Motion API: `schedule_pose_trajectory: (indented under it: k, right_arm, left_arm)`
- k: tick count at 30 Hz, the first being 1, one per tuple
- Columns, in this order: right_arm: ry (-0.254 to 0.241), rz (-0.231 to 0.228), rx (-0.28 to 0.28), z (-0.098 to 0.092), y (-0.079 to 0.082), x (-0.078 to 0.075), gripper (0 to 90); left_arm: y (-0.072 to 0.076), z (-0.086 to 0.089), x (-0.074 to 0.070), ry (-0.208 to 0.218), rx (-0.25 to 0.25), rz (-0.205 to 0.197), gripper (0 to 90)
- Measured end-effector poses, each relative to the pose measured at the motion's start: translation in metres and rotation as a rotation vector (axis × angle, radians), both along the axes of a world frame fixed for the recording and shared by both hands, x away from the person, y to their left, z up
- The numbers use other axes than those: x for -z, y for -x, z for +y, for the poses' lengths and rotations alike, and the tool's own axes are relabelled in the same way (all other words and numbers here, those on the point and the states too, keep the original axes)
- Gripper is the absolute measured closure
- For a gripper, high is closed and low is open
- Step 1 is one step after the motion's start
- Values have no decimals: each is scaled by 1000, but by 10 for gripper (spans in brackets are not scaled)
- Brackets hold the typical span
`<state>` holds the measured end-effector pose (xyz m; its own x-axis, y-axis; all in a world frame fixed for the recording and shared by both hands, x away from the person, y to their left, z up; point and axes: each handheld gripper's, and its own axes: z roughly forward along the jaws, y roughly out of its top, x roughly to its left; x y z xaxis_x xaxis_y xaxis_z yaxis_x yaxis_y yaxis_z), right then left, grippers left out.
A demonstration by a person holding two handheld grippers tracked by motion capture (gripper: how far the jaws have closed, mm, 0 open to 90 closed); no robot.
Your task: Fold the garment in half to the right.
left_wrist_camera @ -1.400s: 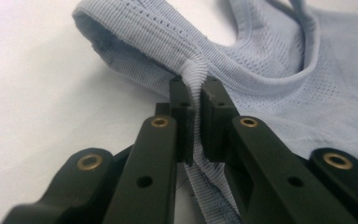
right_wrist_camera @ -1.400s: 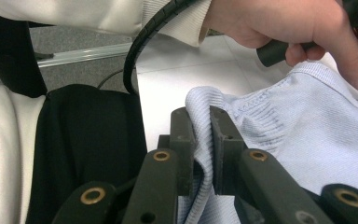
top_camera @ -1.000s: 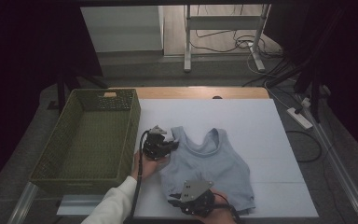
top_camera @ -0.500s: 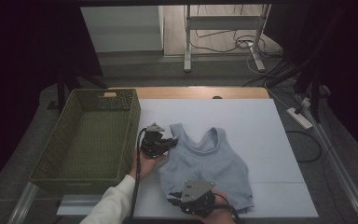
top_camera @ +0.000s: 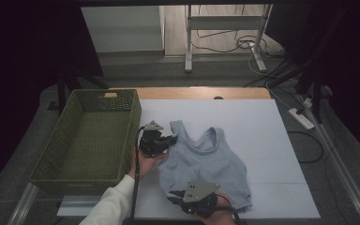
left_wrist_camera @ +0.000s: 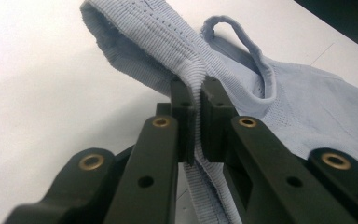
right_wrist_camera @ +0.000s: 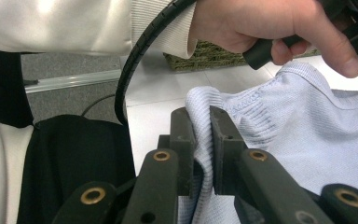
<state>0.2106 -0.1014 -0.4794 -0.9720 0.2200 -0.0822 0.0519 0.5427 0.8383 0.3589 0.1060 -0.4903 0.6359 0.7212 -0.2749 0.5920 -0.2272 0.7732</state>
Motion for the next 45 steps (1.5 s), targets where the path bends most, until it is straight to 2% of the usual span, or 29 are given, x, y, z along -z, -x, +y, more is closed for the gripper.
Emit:
schedule_pose_trajectory:
  k: [7,10,13,19,26,29,31,34,37,41,45]
  right_arm:
    - [5,2,-1,1,0,1,813]
    - [-13,2,4,5,0,-2,813]
    - [-40,-10,1,8,2,-9,813]
    - [-34,0,4,6,1,-5,813]
    - [-38,5,7,5,0,-4,813]
    - [-43,3,10,6,0,-6,813]
    - [-51,-6,12,8,0,-9,814]
    - [-92,-27,15,11,0,-20,813]
    - [-103,-35,19,9,0,-23,814]
    - [-99,4,40,3,-4,-15,814]
    - [-99,5,42,2,-4,-14,814]
  left_arm:
    - [1,1,-3,3,-1,-2,852]
    - [5,1,-18,-14,2,-51,853]
    - [9,1,-27,-4,7,-68,853]
    - [7,0,-19,-8,9,-33,853]
    - [3,5,-15,15,-7,-9,852]
    - [5,6,-17,9,-13,-18,853]
    - [7,7,-24,8,-22,-38,853]
    - [9,10,-34,16,-33,-61,853]
    - [9,9,-33,8,-33,-47,853]
    - [7,8,-25,-15,-36,-22,853]
    - [6,9,-23,-16,-42,-12,853]
